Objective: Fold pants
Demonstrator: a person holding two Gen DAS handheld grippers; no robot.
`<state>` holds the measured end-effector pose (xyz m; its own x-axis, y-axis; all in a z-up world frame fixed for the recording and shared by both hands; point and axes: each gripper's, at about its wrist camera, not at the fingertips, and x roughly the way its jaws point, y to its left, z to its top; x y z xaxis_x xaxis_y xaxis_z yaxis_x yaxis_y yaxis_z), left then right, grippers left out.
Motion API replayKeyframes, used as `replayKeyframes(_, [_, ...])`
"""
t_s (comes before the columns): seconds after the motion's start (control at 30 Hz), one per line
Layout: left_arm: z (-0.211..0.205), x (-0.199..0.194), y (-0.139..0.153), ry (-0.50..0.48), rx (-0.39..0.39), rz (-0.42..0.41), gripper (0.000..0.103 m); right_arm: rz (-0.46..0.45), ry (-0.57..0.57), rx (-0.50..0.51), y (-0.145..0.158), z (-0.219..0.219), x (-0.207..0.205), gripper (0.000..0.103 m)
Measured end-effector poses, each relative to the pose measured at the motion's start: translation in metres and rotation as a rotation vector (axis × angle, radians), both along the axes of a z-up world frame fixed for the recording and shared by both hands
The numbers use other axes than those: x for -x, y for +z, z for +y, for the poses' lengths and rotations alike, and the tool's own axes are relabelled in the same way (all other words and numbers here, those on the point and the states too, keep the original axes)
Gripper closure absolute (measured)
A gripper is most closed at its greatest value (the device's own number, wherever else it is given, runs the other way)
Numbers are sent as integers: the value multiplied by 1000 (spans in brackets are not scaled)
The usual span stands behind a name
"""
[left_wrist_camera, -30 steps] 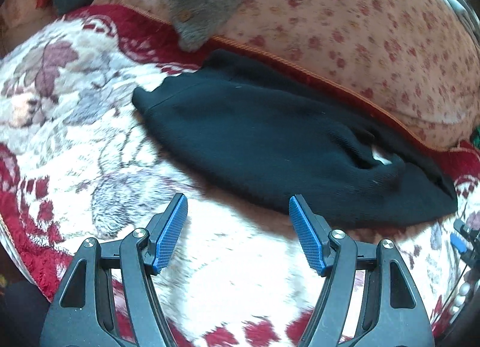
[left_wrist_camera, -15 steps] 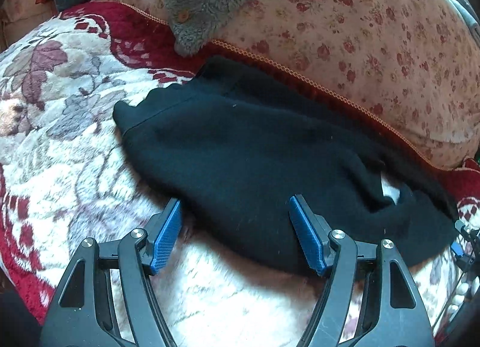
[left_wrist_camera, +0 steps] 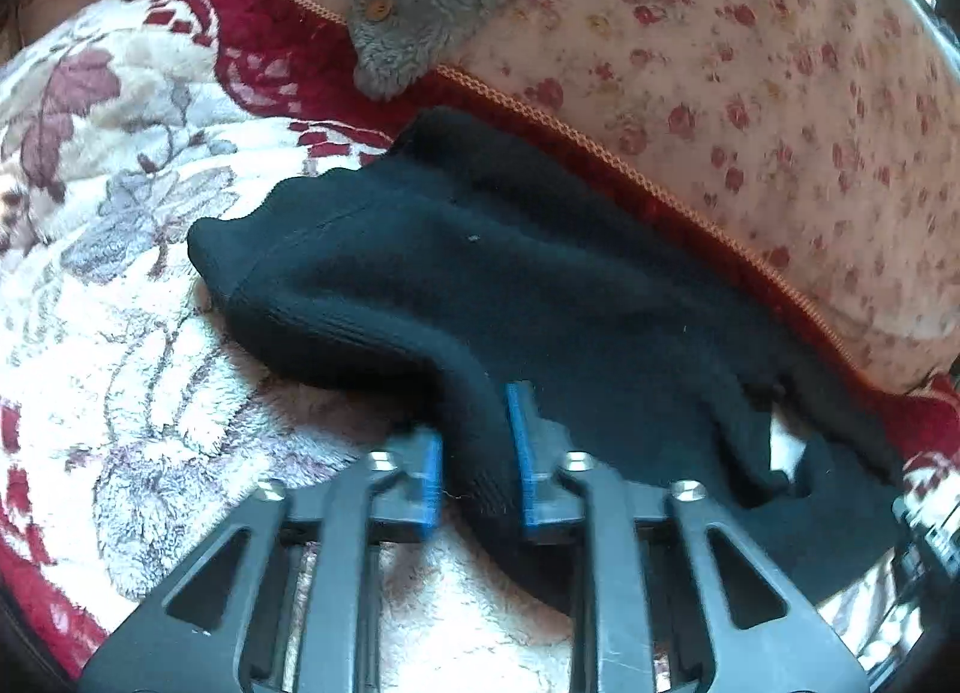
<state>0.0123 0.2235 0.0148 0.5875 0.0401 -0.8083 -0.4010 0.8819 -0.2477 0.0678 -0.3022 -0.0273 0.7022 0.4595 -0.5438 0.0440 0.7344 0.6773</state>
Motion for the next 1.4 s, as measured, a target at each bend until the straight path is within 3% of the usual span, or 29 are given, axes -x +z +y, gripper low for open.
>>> replayKeyframes(0.13, [0, 9, 9, -16, -4, -34, 93, -47, 13, 64, 15, 6, 13, 97])
replayKeyframes(0.5, [2, 51, 40, -29, 3, -123, 94, -106, 17, 66, 44, -9, 69, 98])
replayKeyframes(0.87, [15, 120, 35, -21, -36, -99, 94, -50, 89, 74, 40, -1, 131, 98])
replayKeyframes(1.13, [3, 126, 16, -24, -103, -70, 93, 13, 92, 106, 25, -2, 155, 98])
replayKeyframes(1.33, [6, 129, 12, -26, -114, -63, 80, 127, 50, 103, 2, -3, 157, 97])
replayKeyframes(1.4, [11, 132, 14, -24, -111, -48, 69, 146, 39, 71, -1, -7, 157, 95])
